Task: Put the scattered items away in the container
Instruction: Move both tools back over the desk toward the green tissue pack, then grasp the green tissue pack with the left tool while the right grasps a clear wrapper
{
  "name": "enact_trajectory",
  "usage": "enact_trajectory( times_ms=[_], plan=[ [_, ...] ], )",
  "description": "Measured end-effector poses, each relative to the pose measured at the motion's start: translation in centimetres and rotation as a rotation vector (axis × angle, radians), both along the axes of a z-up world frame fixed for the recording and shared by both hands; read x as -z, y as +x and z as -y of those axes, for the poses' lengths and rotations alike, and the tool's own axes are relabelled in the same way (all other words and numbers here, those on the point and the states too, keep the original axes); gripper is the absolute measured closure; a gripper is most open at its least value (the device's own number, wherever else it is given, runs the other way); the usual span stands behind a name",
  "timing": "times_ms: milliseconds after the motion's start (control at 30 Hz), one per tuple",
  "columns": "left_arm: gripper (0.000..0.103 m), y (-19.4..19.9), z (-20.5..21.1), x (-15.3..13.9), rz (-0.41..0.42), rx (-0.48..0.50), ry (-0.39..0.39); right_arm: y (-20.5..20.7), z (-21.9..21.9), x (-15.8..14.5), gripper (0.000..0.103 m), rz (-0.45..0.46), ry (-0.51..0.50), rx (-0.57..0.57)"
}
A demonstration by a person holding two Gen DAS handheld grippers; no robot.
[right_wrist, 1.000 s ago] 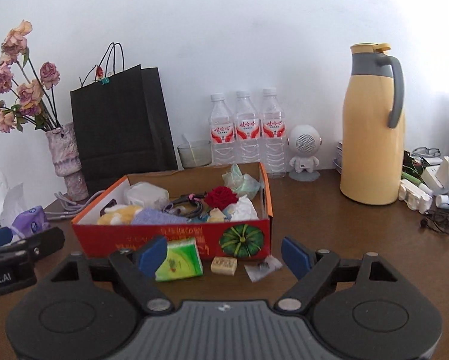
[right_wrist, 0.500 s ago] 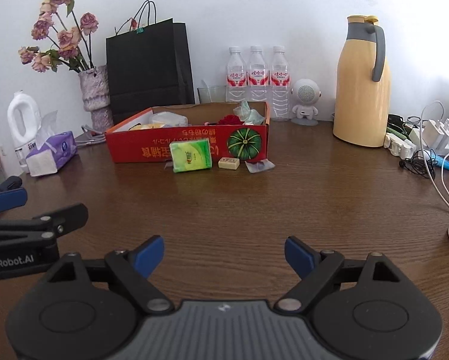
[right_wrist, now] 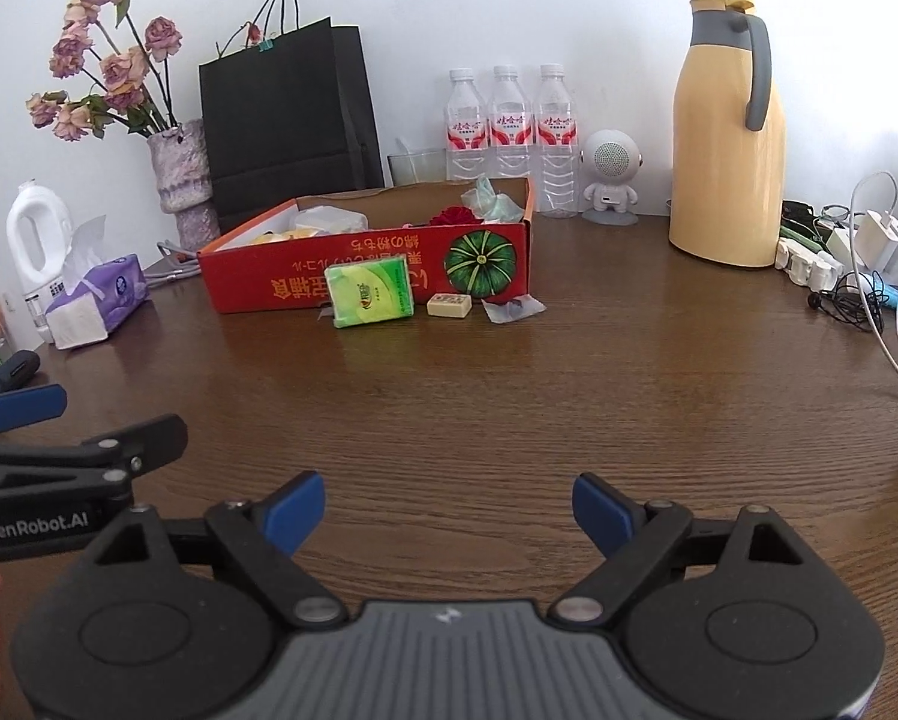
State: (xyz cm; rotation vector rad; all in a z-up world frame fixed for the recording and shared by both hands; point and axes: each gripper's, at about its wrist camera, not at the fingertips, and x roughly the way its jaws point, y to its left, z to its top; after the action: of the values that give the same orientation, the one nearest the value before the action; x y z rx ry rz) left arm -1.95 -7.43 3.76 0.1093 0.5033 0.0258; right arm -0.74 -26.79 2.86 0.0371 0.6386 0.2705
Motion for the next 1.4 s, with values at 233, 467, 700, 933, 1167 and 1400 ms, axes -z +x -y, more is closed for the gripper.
enact_trajectory(
  times_ms=[233, 467, 700, 933, 1167, 1400],
  plan=[
    [0.0, 4.2, -1.0, 0.5, -0.05, -0.028, 0.001, 4.2, -0.8, -0.9, 0.013, 0.006, -0.019, -0.025],
    [0.0, 9.7, -2.2, 0.8, -0.117, -0.03, -0.047, 9.4, -1.5, -0.5, 0.013, -0.043, -0.013, 0.0],
    [0.0, 14.1, -2.4, 1.6, -0.148, 0.018, -0.039, 14.4, -1.8, -0.4, 0.014, -0.046, 0.007, 0.033],
    [0.01, 18.4, -1.6, 1.6, -0.175, 0.084, -0.145, 17.3, -0.5, 1.1, 0.036, -0.094, 0.051, 0.01],
    [0.0, 22.2, 1.6, 2.1, -0.141, 0.092, -0.148, 17.2, 0.8, 0.9, 0.04, -0.034, 0.077, 0.06],
    [0.044, 23.4, 2.1, 2.5, -0.158, 0.044, -0.166, 17.4, 0.9, 1.2, 0.041, -0.033, 0.068, 0.058]
  ],
)
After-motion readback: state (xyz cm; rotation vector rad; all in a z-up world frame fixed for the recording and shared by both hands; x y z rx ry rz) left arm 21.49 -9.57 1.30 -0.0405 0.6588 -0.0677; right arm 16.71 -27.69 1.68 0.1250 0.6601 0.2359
